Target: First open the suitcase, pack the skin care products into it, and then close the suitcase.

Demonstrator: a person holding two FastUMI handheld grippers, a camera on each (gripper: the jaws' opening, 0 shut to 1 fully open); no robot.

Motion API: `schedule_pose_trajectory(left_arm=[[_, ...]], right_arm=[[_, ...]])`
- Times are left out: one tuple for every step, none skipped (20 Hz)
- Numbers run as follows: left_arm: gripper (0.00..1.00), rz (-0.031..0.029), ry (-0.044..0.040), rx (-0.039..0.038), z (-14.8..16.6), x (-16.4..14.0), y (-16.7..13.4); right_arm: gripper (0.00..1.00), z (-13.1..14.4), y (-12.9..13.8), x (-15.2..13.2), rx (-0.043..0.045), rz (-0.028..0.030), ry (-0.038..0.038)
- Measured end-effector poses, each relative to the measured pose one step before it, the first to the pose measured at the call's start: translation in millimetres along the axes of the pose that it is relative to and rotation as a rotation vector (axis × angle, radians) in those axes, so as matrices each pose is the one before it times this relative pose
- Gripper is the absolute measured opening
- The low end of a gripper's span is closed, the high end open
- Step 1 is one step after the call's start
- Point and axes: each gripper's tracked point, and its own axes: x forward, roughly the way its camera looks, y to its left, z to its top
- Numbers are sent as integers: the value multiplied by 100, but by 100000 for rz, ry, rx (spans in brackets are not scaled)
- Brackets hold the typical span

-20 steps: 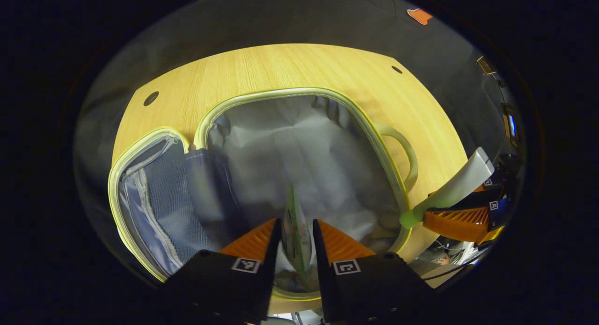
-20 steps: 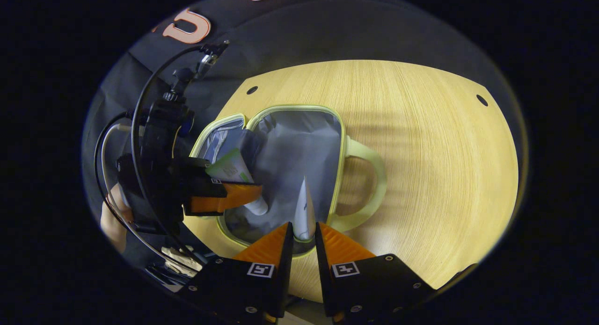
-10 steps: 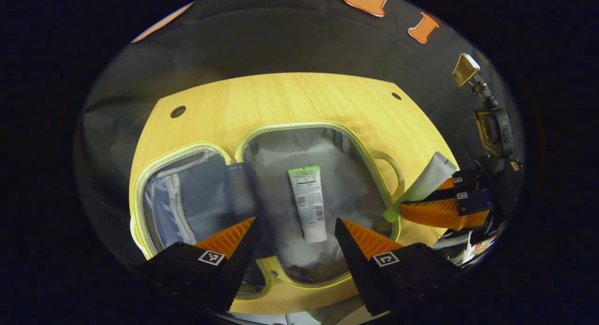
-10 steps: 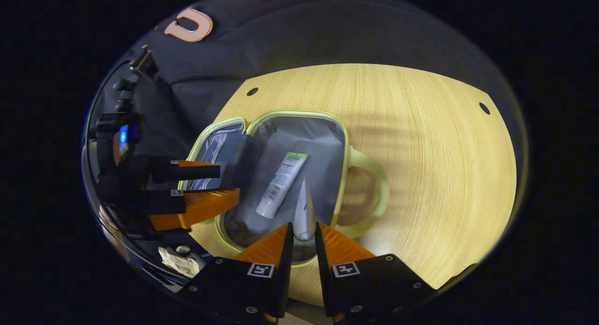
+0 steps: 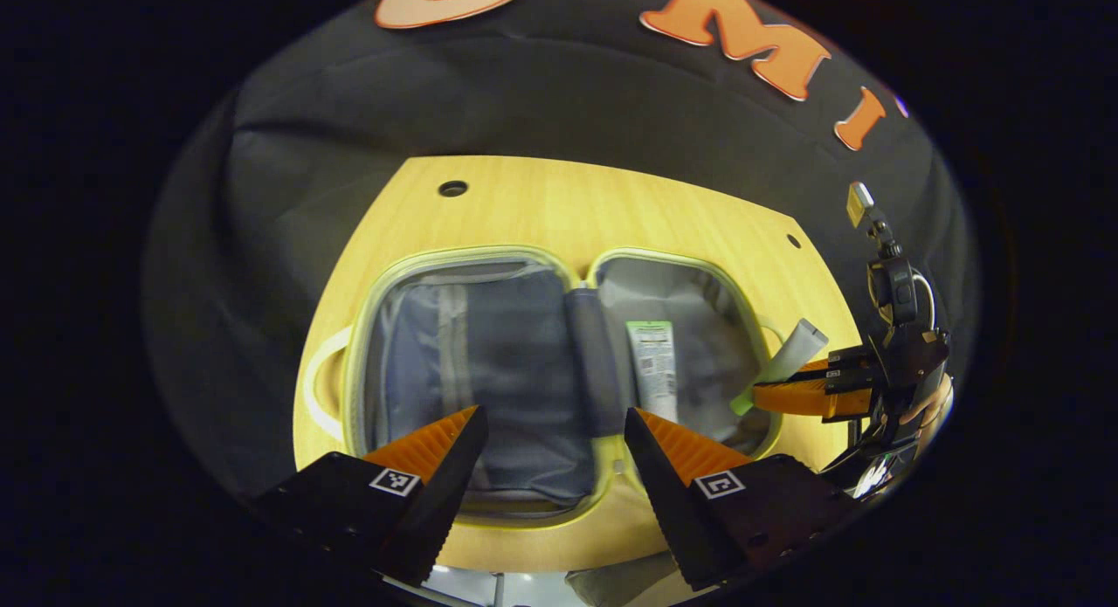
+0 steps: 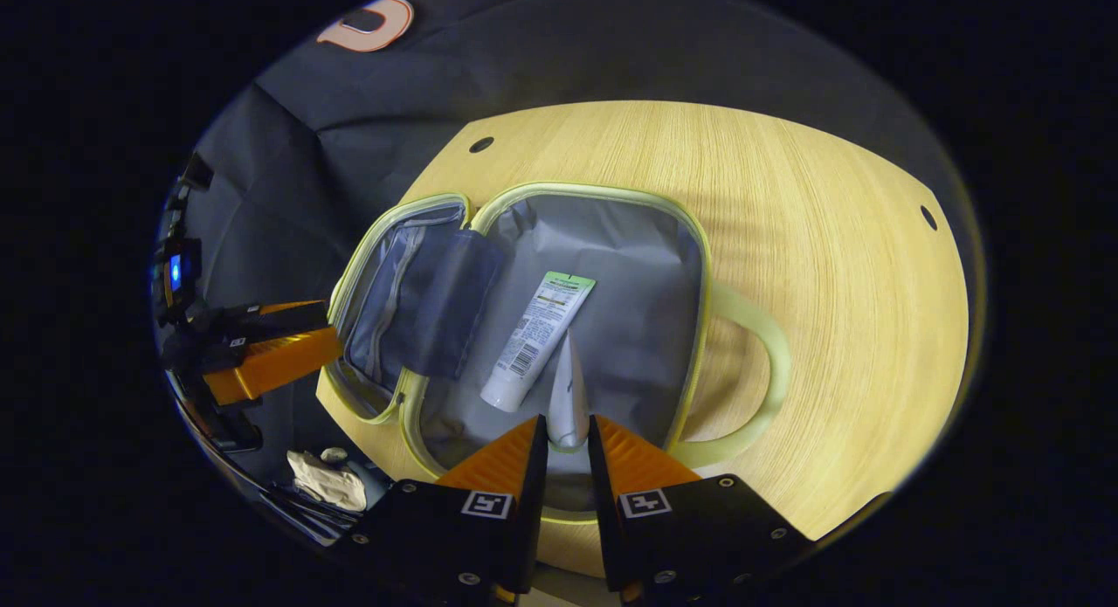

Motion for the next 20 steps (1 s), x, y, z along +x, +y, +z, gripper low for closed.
schedule_pose_trajectory(left_arm=[[98, 1428, -157, -1690, -197, -688, 1373], [98, 1649, -461, -1624, -181, -638, 1234], [98, 1172, -684, -1602, -262, -600, 1064], [98, 608, -587, -1586, -313, -278, 586], [98, 526, -435, -1382, -202, -378, 597], [98, 674, -372, -1061, -137, 62, 588], [98, 714, -555, -719, -95, -59, 556], [98, 760, -400, -622, 33, 49, 503], [98, 580, -508, -525, 33, 197, 379], [98, 338, -458, -670, -33, 27, 375], [98, 363, -304, -995, 13, -15, 486], [98, 543, -201, -1301, -46, -44, 600], [98, 75, -424, -1119, 106, 61, 567], [98, 275, -1360, -826, 355, 75, 795], [98, 1201, -1305, -731, 375, 258, 1102], [98, 1940, -1359, -557, 500, 335, 1383], [98, 1992, -1467, -460, 426, 288, 1453], [98, 1391, -1116, -906, 408, 299, 1354], [98, 80, -1044, -1607, 369, 378, 1073], [98, 288, -440, -2013, 199, 347, 1055]], right_arm=[[31, -1, -70, 247, 851, -760, 370], [31, 139, -73, 273, 1066, -757, -137], [35, 225, -67, -122, 798, -631, -214], [40, 69, 116, 288, 598, 659, -93], [39, 51, -9, -186, 506, -387, -272], [60, 230, -195, -23, 167, -966, -895], [59, 126, -263, 76, -23, -1142, -908], [67, 175, -94, 29, -184, -506, -685], [84, 48, -29, -183, -180, -108, -723], [87, 247, 12, -153, -163, 85, -1230], [94, 142, 149, -243, -51, 66, -1298], [95, 203, 168, -94, 81, 600, -1159], [95, 96, 283, -249, 148, 841, -892], [96, 25, 366, -211, 30, 1480, -343], [96, 2, 316, -258, -96, 1314, -351], [96, 75, 147, -221, -436, 734, -660], [96, 28, 105, -120, -527, 203, -599], [96, -166, 33, -152, -487, 210, 229], [96, -306, 131, -327, -540, 241, 656], [96, -173, 10, -192, -680, -117, 10]])
